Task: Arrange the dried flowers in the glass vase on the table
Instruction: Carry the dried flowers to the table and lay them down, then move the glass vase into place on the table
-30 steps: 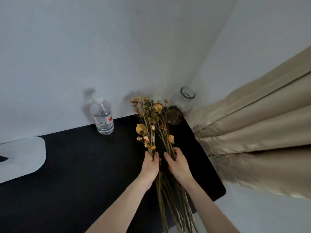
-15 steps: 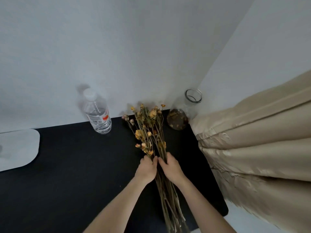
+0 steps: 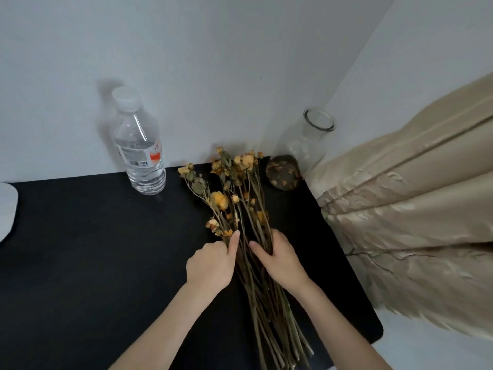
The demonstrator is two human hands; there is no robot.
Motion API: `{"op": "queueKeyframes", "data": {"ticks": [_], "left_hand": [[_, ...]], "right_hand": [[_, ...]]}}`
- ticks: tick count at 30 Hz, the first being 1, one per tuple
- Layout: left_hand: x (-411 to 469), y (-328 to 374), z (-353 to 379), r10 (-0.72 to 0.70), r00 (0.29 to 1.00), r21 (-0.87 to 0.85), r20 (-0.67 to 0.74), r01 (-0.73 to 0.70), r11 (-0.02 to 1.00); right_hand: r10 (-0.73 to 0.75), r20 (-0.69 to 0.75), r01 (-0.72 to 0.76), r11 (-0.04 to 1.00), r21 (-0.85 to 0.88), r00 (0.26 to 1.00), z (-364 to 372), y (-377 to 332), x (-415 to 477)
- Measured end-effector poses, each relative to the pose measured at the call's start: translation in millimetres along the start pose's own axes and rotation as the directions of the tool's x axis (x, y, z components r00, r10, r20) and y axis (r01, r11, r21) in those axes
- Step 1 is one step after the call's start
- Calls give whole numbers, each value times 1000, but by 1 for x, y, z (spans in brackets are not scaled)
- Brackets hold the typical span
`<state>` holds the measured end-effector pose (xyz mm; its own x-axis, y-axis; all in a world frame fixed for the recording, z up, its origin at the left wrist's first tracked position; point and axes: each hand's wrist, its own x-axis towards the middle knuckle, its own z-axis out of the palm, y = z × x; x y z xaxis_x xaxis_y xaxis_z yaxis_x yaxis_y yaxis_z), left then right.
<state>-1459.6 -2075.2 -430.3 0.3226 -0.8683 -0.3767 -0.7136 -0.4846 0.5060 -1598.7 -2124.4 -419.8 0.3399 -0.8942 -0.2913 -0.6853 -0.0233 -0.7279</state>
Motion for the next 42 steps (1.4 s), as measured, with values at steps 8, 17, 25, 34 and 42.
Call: {"op": "queueKeyframes", "data": {"ticks": [8, 17, 25, 34, 42], "left_hand": [[-5, -27, 10, 191, 965, 97, -182, -176, 980], [-1, -39, -3, 339, 903, -412, -264, -423, 807], [25, 36, -48, 350, 883, -684, -314, -466, 562], [107, 119, -44, 340, 903, -715, -261, -418, 560], [161, 136, -14, 366, 900, -651, -238, -428, 627]], "right_hand": [[-42, -98, 38, 999, -36, 994, 6, 11, 4], [-68, -113, 49, 984, -169, 991, -11, 23, 9], [-187, -427, 137, 980, -145, 885, -72, -16, 31], [-102, -580, 177, 981, 74, 808, -122, -61, 103], [-93, -645, 256, 953, 163, 759, -122, -55, 142]]}}
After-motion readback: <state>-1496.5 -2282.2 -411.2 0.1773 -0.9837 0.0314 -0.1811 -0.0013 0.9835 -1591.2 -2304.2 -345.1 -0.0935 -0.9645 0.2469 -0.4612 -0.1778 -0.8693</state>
